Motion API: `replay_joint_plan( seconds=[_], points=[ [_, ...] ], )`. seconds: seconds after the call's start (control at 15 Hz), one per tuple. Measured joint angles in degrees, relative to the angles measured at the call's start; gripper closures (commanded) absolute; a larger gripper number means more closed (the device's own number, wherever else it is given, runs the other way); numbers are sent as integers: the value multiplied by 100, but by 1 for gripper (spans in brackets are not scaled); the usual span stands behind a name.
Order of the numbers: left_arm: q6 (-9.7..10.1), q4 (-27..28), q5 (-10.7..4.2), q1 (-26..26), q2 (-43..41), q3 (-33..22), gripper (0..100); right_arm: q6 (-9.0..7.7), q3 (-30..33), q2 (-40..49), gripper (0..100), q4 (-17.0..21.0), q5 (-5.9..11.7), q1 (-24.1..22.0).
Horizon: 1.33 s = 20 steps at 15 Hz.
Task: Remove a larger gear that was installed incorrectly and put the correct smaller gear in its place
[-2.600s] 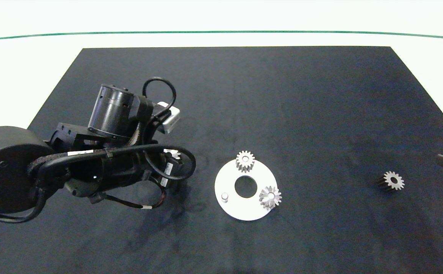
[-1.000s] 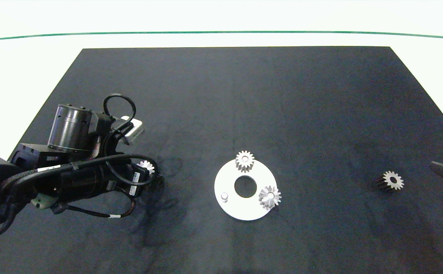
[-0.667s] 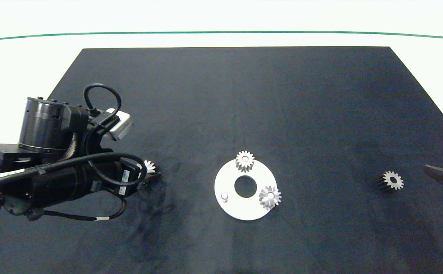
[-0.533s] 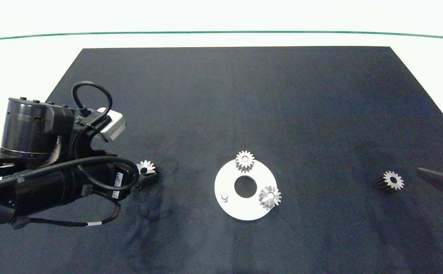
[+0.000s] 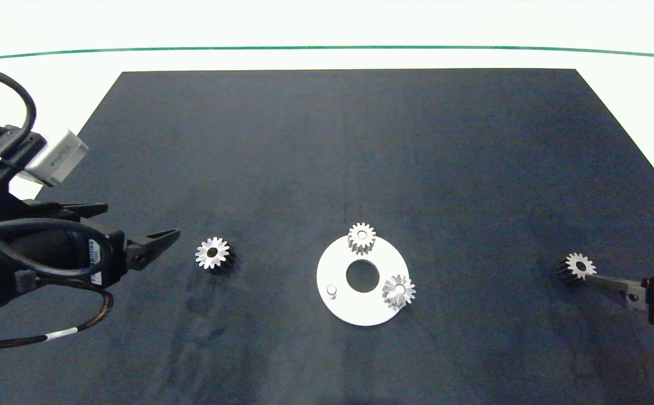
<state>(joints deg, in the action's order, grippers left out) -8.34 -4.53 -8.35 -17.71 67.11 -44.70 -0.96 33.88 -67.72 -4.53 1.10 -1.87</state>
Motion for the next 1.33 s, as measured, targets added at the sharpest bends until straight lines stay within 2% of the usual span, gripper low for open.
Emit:
replay_joint_plan(
  seconds=[0.27,0.6,1.13,1.33],
  points=[
    [-4,5,-2,30,-355,88,0,-2,-106,-332,0,-406,6,-249],
    [-12,5,-5,49,-581,258,0,15,-364,-1006,0,-1715,6,-328],
    [-15,-1,-5,51,-642,411,0,48,-486,-1313,0,-1809,-44,-290],
    [-15,-1,-9,52,-667,474,0,66,-500,-1331,6,-1803,-50,-290]
  ],
)
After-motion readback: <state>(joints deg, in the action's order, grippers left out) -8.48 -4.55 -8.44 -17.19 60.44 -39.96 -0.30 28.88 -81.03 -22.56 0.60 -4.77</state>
